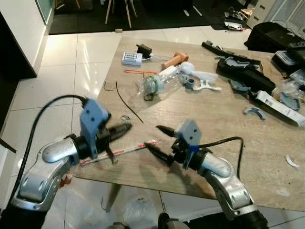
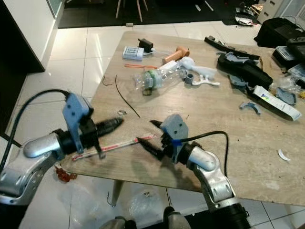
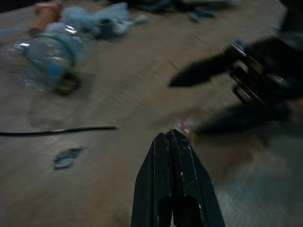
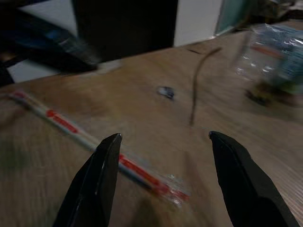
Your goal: Picking trash to rubbish bin
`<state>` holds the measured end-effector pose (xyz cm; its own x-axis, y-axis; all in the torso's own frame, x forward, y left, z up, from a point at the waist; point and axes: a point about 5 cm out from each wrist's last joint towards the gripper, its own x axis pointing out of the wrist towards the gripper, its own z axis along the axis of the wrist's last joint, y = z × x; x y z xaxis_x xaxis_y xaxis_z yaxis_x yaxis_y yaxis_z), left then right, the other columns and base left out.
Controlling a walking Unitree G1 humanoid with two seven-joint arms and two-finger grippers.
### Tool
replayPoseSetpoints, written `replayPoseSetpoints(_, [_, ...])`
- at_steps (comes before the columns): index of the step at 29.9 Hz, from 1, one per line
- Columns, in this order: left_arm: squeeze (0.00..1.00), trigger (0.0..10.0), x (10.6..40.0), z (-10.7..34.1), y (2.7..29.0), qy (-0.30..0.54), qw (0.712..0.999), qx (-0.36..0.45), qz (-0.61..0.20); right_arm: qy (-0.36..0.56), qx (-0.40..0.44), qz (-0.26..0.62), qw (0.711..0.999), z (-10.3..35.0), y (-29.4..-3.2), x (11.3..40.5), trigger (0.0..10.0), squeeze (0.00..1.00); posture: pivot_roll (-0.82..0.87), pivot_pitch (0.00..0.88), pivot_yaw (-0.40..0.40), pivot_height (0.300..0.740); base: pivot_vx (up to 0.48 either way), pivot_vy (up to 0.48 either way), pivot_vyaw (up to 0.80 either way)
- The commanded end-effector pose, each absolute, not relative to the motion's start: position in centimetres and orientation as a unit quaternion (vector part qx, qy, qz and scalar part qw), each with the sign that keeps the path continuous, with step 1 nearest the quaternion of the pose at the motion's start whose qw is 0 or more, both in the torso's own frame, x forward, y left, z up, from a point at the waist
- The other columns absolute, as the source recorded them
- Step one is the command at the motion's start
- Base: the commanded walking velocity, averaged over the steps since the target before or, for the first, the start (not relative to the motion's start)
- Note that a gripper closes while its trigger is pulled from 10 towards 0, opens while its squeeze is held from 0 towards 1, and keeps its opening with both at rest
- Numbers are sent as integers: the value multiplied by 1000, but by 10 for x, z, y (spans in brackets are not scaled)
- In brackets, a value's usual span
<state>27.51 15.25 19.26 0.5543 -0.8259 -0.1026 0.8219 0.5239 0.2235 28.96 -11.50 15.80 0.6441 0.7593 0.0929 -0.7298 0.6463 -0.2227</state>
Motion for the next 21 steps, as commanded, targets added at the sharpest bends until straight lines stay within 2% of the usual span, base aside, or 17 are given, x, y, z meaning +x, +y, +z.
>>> replayPoseSetpoints(1, [0,10000,274,184,154,8,862,143,-487,-84,-67,410,906,155,-117,284,10000,0,0,180,-10,740,0,0,0])
replayPoseSetpoints(3, [0,10000,278,176,152,19,855,163,-492,-85,-55,405,909,153,-117,280,10000,0,-4,182,-5,740,0,0,0])
replayPoseSetpoints(4, [0,8980,280,172,152,23,852,171,-494,-85,-53,403,910,153,-118,279,10000,0,-6,182,-4,740,0,0,0])
replayPoseSetpoints(5, [0,0,281,170,152,26,850,175,-495,-85,-53,402,910,152,-118,278,10000,0,-7,182,-3,740,0,0,0])
replayPoseSetpoints(13, [0,0,284,161,150,35,841,185,-507,-80,-45,391,916,149,-120,273,10000,0,-14,190,-1,740,0,0,0])
replayPoseSetpoints(14, [133,6863,285,157,150,39,840,191,-507,-79,-44,390,917,149,-120,272,10000,0,-15,193,0,740,0,0,0])
replayPoseSetpoints(15, [980,10000,287,155,151,42,840,194,-504,-78,-43,389,917,149,-120,271,10000,0,-16,194,0,740,0,0,0])
replayPoseSetpoints(21, [1000,10000,294,155,153,38,844,193,-500,-76,-40,387,918,148,-119,270,10000,0,-13,199,1,740,0,0,0])
